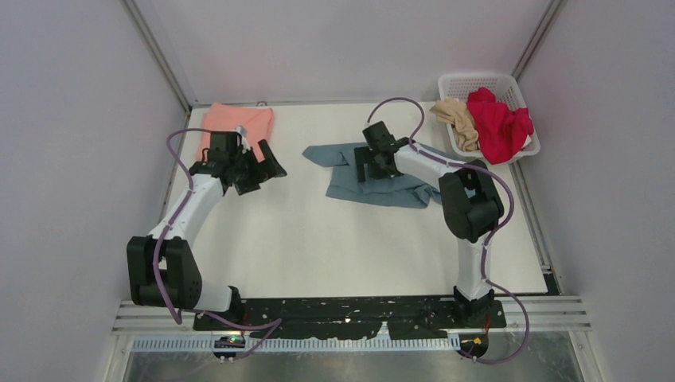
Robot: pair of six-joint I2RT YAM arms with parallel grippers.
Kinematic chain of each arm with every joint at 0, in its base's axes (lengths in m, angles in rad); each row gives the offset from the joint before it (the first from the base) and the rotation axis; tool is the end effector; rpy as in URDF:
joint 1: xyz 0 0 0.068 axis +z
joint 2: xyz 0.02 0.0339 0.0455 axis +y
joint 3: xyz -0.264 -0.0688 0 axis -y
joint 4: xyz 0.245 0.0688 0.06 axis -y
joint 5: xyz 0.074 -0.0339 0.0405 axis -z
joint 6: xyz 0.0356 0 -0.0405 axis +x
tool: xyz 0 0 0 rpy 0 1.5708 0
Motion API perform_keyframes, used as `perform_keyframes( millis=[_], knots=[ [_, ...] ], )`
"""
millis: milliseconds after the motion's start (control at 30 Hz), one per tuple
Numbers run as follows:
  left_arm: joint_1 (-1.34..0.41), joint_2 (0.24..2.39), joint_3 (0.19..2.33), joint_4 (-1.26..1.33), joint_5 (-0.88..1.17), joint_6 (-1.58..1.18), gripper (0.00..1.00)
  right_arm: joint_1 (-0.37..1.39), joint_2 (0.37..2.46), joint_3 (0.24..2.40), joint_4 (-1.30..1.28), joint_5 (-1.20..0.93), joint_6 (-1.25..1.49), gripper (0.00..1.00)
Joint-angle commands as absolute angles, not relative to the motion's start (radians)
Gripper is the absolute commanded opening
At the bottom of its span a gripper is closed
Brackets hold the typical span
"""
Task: Fold and stack the t-shirts
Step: Move the tshirt to the center of the board, then flatten out the tshirt
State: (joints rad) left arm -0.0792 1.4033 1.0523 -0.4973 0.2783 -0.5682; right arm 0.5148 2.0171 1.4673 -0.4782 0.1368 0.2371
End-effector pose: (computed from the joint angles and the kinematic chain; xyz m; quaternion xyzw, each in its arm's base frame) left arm 0.2965 -0.0333 0.2647 -0.1767 0.9107 -0.2343 0.2906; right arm 0.3772 0.2078 0.1812 -0.1149 0.9544 0.0370 0.2729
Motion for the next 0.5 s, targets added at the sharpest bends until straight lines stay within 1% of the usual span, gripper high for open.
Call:
perform_keyframes(
  millis=[0,67,167,233,333,467],
  knots=[
    [-0.080,1.364,1.051,-0.523,0.221,-0.549,0.99,0.593,2.002,1.451,-0.477,-0.080,0.090,0.89],
    [-0.080,1.357,1.046,-0.532,0.203,-0.546,0.99,0.637,1.959,1.388,-0.497,-0.130,0.045,0.87],
    [-0.078,1.351,1.035,-0.540,0.178,-0.539,0.99,0.718,1.867,1.235,-0.474,-0.244,0.008,0.85],
    [-0.077,1.355,1.033,-0.555,0.159,-0.537,0.99,0.751,1.793,1.152,-0.455,-0.262,0.008,0.85],
    [-0.077,1.363,1.006,-0.555,0.150,-0.543,0.99,0.760,1.712,1.104,-0.453,-0.236,0.050,0.85],
    [-0.077,1.403,0.981,-0.546,0.193,-0.567,0.99,0.770,1.626,1.082,-0.444,-0.266,0.068,0.85]
  ],
)
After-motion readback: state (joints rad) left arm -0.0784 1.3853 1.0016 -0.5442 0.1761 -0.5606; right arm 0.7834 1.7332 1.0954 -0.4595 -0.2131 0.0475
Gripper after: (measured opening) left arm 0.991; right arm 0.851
